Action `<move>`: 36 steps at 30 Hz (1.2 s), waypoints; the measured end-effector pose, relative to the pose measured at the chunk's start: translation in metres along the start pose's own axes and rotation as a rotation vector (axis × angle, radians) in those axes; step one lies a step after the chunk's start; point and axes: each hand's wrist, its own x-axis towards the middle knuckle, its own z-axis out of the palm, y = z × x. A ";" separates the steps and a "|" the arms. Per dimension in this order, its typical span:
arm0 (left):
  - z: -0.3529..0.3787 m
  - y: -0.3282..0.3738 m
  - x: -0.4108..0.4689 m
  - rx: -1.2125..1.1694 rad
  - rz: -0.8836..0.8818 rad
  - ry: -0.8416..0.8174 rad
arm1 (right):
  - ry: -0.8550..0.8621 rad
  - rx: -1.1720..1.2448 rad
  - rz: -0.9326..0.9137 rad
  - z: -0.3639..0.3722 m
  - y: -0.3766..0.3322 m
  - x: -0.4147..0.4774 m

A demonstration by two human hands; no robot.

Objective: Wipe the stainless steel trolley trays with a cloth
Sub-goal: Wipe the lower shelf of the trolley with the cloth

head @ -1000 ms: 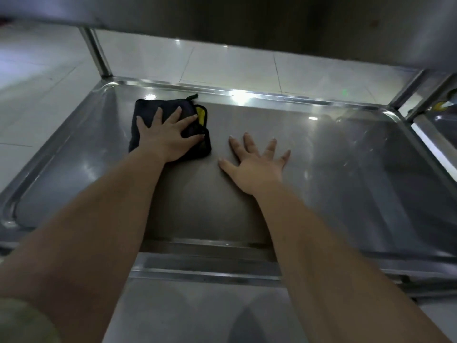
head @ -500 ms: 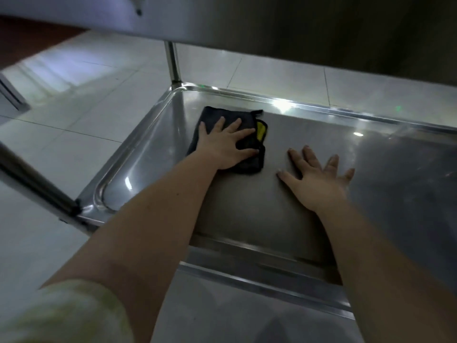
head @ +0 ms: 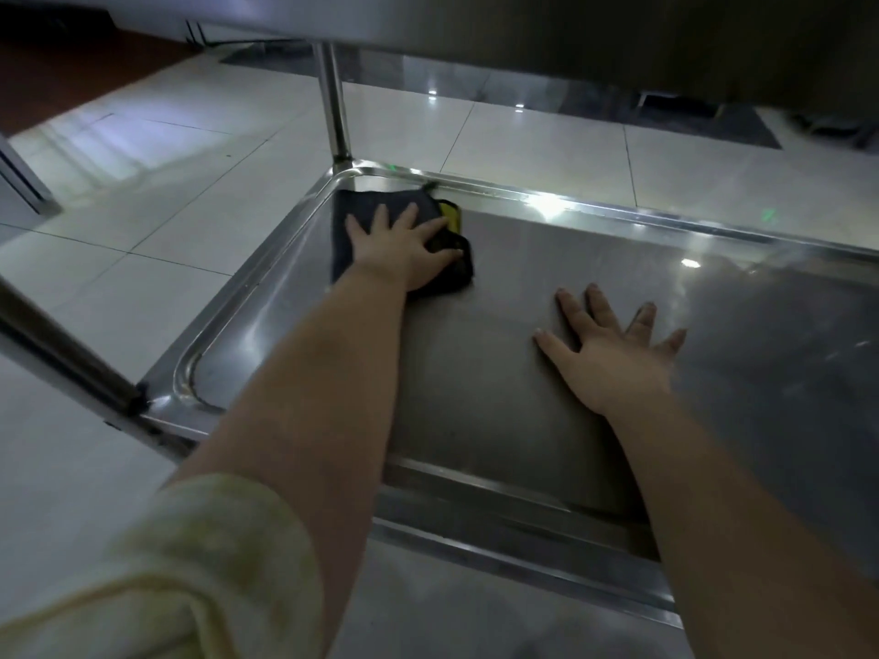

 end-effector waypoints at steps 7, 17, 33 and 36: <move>0.015 0.081 -0.006 -0.024 0.264 -0.002 | -0.038 0.039 -0.004 -0.003 0.003 0.003; 0.002 -0.068 -0.026 0.051 0.058 -0.017 | -0.045 0.028 -0.012 -0.005 -0.001 0.001; 0.014 -0.085 -0.128 -0.021 0.193 -0.031 | -0.070 -0.006 -0.032 -0.016 -0.008 -0.009; 0.008 -0.064 -0.056 0.016 0.098 -0.019 | -0.060 -0.004 -0.028 -0.015 -0.008 -0.007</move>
